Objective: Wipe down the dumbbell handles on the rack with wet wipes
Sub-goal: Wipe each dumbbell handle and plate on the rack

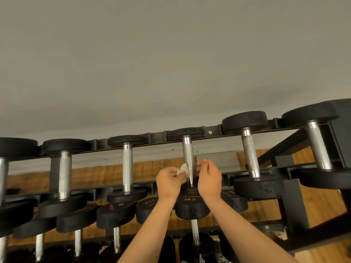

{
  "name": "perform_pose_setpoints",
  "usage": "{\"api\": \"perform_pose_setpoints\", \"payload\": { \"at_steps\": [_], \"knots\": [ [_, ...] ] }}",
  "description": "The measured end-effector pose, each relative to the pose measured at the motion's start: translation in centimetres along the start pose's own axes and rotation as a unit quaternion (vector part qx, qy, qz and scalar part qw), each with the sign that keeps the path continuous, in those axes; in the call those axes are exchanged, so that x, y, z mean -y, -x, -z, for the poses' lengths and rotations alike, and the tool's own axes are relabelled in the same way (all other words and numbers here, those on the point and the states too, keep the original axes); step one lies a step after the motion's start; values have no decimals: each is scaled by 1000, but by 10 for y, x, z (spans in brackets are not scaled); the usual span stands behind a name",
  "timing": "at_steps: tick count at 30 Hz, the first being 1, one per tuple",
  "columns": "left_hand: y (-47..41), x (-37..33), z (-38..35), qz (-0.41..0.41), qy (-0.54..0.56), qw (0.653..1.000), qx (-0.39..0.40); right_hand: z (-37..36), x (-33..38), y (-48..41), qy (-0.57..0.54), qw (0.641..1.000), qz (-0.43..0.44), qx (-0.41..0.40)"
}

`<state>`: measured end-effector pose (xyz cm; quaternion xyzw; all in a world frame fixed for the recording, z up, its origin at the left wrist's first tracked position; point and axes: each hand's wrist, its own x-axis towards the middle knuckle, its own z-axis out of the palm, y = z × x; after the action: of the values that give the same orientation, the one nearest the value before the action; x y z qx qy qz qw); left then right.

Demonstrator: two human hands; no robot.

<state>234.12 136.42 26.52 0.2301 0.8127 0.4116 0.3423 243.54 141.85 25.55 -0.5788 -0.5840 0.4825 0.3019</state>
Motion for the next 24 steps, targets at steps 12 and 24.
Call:
{"api": "perform_pose_setpoints", "payload": {
  "at_steps": [12,24],
  "knots": [
    [-6,-9,-16,30,140,988,-55,0,2,0,15,1000,3,0],
    [-33,-30,-24,57,222,971,-70,-2,-3,-3,21,1000,-1,0]
  ]
}}
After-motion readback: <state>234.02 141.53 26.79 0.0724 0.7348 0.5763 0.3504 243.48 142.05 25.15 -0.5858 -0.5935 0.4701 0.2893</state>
